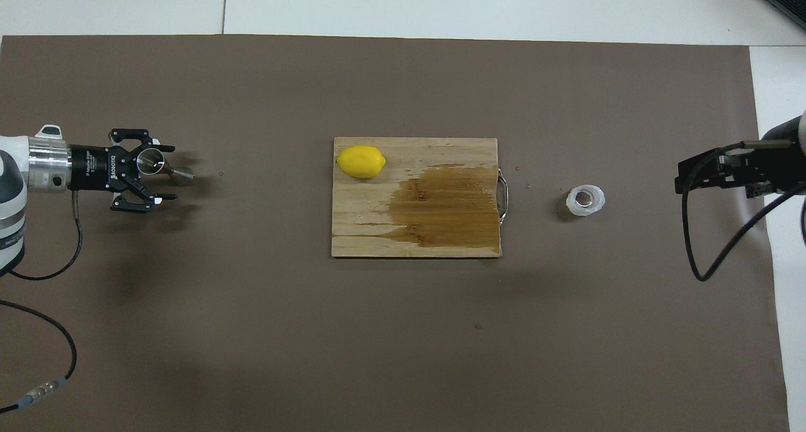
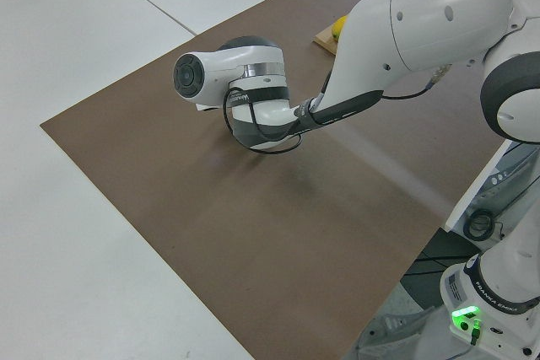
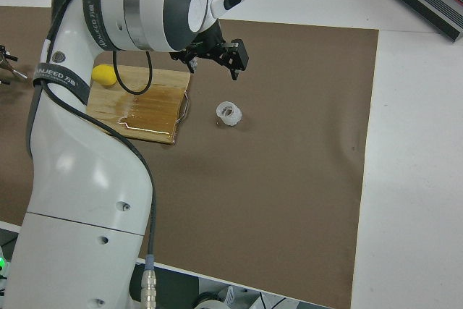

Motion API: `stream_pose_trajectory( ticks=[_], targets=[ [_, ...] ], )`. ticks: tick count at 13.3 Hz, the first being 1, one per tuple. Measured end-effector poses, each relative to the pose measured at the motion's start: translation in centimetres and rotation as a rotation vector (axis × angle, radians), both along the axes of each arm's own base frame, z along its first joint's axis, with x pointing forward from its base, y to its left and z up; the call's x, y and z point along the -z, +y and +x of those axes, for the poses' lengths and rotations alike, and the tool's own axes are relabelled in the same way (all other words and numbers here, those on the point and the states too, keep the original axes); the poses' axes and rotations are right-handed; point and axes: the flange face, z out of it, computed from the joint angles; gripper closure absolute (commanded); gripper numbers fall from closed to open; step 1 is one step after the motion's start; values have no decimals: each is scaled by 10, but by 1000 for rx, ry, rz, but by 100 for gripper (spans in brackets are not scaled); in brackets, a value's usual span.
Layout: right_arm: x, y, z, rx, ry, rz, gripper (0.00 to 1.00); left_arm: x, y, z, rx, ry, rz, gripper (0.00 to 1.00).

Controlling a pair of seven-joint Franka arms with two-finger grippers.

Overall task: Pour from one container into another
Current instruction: 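Close the left gripper around the small metal cup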

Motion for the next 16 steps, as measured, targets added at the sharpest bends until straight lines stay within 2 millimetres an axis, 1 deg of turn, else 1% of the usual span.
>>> stream_pose_trajectory(
  ticks=[1,2,3,4,5,6,13,16],
  targets=[
    [0,0,0,0,0,0,0,0,1,-2,-4,1,-4,14],
    [0,0,0,0,0,0,0,1,2,-4,-13,2,-13,33],
    [0,0,0,0,0,0,0,3,2,-6,-23,3,-25,50],
    [0,0,0,0,0,0,0,4,3,-8,-29,5,-33,69],
    [0,0,0,0,0,0,0,5,3,-10,-34,5,-39,90],
    [0,0,0,0,0,0,0,5,4,-11,-36,5,-43,100],
    [0,0,0,0,0,0,0,-4,2,-9,-89,-15,-131,100],
    [0,0,0,0,0,0,0,-16,-9,-6,-89,-25,-200,100]
  ],
)
